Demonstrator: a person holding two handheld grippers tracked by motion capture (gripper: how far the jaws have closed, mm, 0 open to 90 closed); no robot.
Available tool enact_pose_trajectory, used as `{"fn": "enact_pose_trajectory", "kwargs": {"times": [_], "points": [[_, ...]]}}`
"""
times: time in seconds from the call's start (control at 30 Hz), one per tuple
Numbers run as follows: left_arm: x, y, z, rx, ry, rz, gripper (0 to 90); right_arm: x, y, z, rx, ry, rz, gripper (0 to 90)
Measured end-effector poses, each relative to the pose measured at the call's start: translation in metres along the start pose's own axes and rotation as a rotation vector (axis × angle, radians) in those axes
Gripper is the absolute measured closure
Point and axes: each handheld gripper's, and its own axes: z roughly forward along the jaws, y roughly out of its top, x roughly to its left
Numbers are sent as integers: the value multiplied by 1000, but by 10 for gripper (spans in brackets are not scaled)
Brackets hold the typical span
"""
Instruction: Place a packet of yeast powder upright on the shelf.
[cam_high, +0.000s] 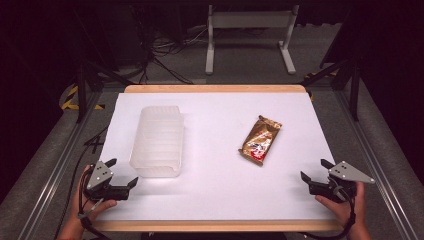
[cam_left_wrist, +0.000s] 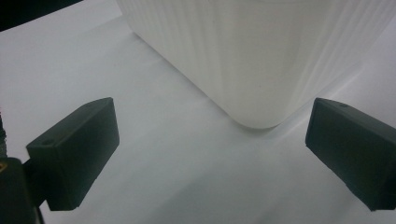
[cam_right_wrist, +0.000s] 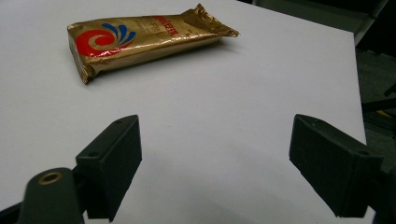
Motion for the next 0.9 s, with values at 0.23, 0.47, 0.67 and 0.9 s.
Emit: {"fn": "enact_pose_trajectory", "kwargs": {"times": [0.23, 0.47, 0.67, 0.9], "points": [[1, -2, -2, -1, 2, -8, 37, 0, 7, 3, -22, 36, 24, 172], [-1, -3, -2, 14, -1, -1, 37, 0, 17, 14, -15, 52, 32, 179], [-2, -6, -5, 27, 3, -3, 38, -6, 37, 32, -14, 76, 47, 193], [-4, -10, -9, 39, 8, 6, 37, -10, 54, 54, 2, 100, 66, 205]]}}
